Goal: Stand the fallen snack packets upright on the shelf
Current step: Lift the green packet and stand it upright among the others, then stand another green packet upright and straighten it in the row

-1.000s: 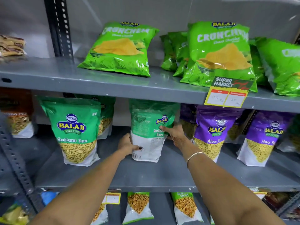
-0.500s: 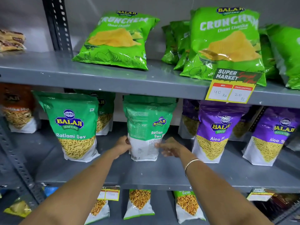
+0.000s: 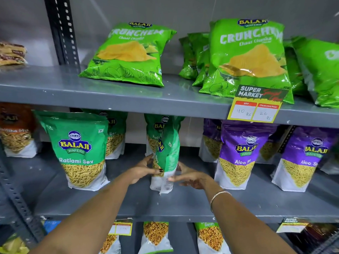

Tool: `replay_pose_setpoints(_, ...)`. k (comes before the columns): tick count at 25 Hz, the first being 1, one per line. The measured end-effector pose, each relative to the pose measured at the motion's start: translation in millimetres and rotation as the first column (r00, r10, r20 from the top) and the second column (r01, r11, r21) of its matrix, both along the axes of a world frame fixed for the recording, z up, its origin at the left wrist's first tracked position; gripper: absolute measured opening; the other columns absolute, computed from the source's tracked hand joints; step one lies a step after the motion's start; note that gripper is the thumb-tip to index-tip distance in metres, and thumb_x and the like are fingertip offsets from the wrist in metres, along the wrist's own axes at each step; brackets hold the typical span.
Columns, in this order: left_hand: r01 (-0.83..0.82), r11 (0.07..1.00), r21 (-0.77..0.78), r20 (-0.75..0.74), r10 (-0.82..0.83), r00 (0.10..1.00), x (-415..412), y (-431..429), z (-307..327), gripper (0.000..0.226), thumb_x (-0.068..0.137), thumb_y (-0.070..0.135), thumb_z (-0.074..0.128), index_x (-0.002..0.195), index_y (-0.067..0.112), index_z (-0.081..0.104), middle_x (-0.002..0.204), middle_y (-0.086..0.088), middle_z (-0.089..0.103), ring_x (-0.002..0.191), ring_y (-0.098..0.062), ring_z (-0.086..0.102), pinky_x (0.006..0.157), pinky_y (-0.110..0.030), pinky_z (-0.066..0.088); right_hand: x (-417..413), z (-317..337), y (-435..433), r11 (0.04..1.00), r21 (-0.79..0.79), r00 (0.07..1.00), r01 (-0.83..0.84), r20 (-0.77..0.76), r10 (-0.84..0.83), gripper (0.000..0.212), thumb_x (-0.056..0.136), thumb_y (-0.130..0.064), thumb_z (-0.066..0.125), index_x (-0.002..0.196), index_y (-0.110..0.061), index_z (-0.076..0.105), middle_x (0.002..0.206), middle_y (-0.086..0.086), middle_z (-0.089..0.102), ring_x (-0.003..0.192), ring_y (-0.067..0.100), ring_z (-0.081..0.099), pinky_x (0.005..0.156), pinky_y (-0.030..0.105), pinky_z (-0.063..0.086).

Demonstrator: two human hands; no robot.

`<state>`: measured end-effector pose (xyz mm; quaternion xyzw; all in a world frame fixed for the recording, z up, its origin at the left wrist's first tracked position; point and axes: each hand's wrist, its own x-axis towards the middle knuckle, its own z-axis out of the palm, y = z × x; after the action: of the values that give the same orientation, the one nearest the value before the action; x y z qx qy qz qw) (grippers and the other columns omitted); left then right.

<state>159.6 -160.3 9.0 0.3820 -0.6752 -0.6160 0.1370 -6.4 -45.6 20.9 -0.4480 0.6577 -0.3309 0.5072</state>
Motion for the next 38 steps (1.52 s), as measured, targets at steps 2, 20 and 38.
replay_pose_setpoints(2, 0.01, 0.999, -0.035, -0.006, -0.01, 1.0, -10.4, -0.9, -2.5, 0.099, 0.073, 0.002, 0.073, 0.15, 0.017, 0.012, 0.147, -0.012, 0.041, 0.136, -0.025, 0.04, 0.109, -0.031, 0.033, 7.1, -7.1, -5.2, 0.997, -0.07, 0.999, 0.022, -0.038, -0.025, 0.079, 0.071, -0.01, 0.076, 0.134, -0.023, 0.029, 0.127, -0.004, 0.047, 0.115, 0.013, 0.046, 0.08, 0.017, 0.044)
replay_pose_setpoints(20, -0.311, 0.886, -0.344, 0.171, 0.384, 0.907, -35.7, 13.3, -7.5, 0.08, 0.059, 0.031, 0.083, 0.126, 0.01, 0.044, 0.133, -0.014, 0.051, 0.124, -0.033, 0.048, 0.101, -0.037, 0.043, -53.4, -26.9, -11.3, 0.933, -0.264, 0.964, 0.246, 0.168, -0.206, 0.085, 0.056, 0.0, 0.082, 0.13, -0.003, 0.04, 0.129, 0.017, 0.059, 0.117, 0.03, 0.058, 0.099, 0.043, 0.05)
replay_pose_setpoints(38, -0.507, 0.843, -0.182, 0.422, 0.533, 0.733, 189.2, -40.1, -13.2, 0.093, 0.067, 0.03, 0.078, 0.14, -0.001, 0.029, 0.144, -0.022, 0.038, 0.127, -0.033, 0.046, 0.102, -0.042, 0.041, 109.5, 5.4, -60.8, 0.913, 0.342, 0.94, -0.223, -0.173, 0.295, 0.007, 0.089, -0.025, 0.057, 0.087, -0.019, 0.058, 0.087, 0.001, 0.062, 0.061, 0.001, 0.065, 0.07, 0.028, 0.048)
